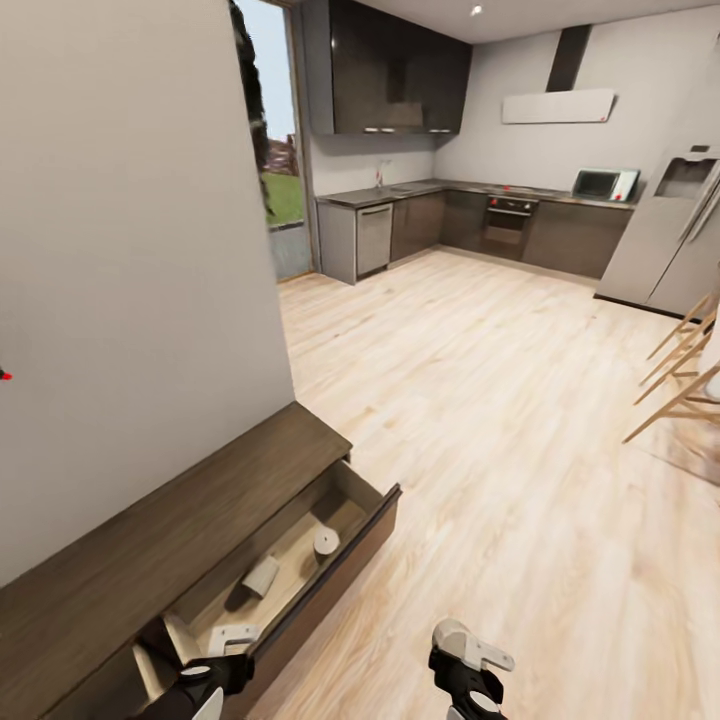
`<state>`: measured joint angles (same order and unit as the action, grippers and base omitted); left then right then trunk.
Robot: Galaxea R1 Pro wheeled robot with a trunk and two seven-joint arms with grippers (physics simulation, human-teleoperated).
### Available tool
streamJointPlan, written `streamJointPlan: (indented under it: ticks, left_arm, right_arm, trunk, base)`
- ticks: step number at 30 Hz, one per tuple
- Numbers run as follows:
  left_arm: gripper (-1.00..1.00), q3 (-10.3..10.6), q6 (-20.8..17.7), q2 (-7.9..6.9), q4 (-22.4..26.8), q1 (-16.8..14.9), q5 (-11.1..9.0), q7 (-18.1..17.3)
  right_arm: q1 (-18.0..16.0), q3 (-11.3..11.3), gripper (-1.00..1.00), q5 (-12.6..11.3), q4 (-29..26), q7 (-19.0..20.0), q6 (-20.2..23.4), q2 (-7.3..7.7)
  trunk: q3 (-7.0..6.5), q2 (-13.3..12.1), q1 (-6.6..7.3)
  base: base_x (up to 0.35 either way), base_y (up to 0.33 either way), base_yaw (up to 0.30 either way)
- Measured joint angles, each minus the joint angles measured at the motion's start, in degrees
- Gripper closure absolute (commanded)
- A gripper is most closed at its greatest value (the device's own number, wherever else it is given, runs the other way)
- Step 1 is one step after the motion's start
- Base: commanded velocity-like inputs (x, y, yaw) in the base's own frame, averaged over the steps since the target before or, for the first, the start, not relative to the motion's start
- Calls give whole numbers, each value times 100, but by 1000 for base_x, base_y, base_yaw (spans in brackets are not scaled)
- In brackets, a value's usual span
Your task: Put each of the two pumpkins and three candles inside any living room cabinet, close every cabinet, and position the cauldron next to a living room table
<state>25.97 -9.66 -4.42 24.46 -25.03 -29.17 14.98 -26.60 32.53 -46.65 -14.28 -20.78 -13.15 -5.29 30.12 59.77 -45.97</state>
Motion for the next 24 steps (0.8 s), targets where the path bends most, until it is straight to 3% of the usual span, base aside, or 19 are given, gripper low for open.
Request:
streamJointPlan:
  ticks: [13,24]
  left_arm:
    - [-100,0,0,0,-8,1,-9,0]
    - [-100,0,10,8,-235,-2,22,3]
  right_arm:
    - [0,-3,100,22,1,-1,7,-1]
    - [0,6,100,58,0,-4,13,-1]
  trunk:
    - [0,0,-1]
    - [0,0,1]
  base:
    - [22,-344,286]
    - [229,-219,288]
